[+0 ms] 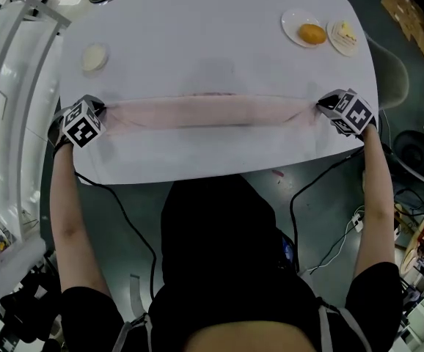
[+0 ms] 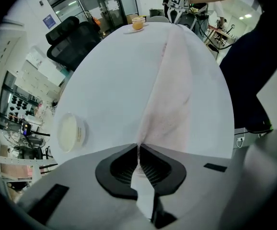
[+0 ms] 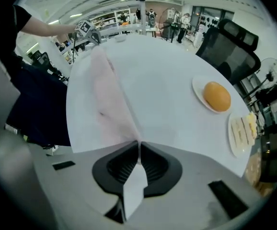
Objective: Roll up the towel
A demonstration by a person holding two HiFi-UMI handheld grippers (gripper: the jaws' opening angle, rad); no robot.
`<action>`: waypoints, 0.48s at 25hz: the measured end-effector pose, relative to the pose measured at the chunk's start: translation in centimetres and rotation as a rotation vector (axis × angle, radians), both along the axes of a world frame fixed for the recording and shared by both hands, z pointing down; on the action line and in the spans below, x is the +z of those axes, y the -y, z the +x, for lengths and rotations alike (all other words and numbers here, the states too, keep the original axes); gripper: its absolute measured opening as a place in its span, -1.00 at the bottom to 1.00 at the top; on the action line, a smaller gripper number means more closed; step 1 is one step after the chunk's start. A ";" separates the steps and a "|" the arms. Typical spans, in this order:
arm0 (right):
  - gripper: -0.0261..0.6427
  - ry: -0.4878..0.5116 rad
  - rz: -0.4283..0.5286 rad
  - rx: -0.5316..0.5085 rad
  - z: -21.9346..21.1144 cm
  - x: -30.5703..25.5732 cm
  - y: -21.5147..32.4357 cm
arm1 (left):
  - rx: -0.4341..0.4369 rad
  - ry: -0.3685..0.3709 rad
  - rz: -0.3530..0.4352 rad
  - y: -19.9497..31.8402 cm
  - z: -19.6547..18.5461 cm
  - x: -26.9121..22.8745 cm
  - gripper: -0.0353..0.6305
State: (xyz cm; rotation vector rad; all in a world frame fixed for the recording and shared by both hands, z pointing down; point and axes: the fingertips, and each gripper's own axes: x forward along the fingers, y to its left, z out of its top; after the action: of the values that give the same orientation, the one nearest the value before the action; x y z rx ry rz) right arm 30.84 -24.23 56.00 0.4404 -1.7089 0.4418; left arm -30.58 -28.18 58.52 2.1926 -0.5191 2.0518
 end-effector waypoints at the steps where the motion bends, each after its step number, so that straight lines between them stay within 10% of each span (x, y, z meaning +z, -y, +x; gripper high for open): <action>1: -0.86 -0.004 -0.003 0.003 0.1 0.4 0.2 | -0.003 0.004 0.010 0.3 0.0 0.2 -0.84; 12: -0.85 -0.104 0.054 -0.008 0.7 3.5 2.2 | 0.027 0.073 0.082 2.1 0.4 2.5 -0.84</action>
State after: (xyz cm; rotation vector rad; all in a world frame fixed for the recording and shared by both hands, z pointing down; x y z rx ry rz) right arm 31.50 -26.41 59.49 0.4876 -1.6238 0.3618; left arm -30.15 -30.30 61.01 2.1875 -0.5946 2.1689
